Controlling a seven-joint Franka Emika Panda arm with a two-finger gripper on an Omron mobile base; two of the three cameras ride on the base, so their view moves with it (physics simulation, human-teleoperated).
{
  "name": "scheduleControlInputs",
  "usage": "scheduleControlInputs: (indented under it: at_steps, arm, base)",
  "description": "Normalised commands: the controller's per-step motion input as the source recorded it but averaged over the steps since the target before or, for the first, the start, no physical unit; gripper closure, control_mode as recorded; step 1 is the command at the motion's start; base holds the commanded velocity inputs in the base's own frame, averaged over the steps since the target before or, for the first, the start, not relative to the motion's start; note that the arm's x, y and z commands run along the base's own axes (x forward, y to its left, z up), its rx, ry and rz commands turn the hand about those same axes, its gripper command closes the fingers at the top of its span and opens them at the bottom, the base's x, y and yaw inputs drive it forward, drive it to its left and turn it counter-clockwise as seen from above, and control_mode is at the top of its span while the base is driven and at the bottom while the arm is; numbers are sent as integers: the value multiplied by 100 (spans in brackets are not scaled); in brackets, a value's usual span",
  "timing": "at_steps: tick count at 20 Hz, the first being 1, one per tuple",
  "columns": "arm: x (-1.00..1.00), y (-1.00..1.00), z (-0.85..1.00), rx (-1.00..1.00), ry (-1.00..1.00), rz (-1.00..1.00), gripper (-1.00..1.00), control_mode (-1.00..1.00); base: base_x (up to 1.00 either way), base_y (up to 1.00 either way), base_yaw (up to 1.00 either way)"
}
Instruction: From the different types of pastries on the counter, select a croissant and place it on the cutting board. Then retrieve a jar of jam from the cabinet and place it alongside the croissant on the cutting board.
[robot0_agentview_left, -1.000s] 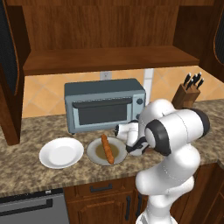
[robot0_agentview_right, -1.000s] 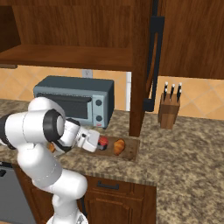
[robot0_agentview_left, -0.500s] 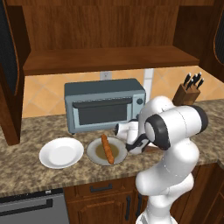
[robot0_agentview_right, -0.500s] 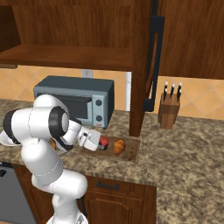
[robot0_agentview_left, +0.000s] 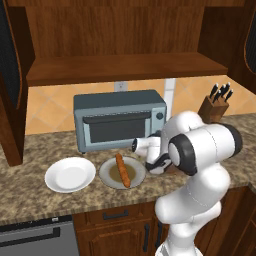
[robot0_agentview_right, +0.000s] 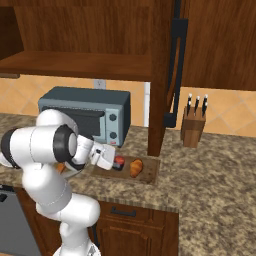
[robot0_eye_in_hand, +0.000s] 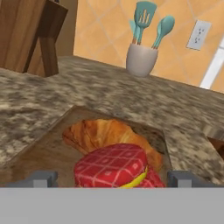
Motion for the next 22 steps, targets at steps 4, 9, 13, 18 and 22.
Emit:
scheduleControlInputs:
  at_steps: [4,9,13,18,22]
  arm:
    - [-24,14,-8,0,-11,0,-100,-100]
    - [-34,14,-4,0,-13,0,-100,-100]
    - [-22,26,-3,0,-13,0,-100,-100]
    - [-6,29,0,0,-14,0,-100,-100]
    - [-5,20,7,0,-19,0,-100,-100]
  base:
    - [0,0,0]
    - [0,0,0]
    - [0,0,0]
    - [0,0,0]
    - [0,0,0]
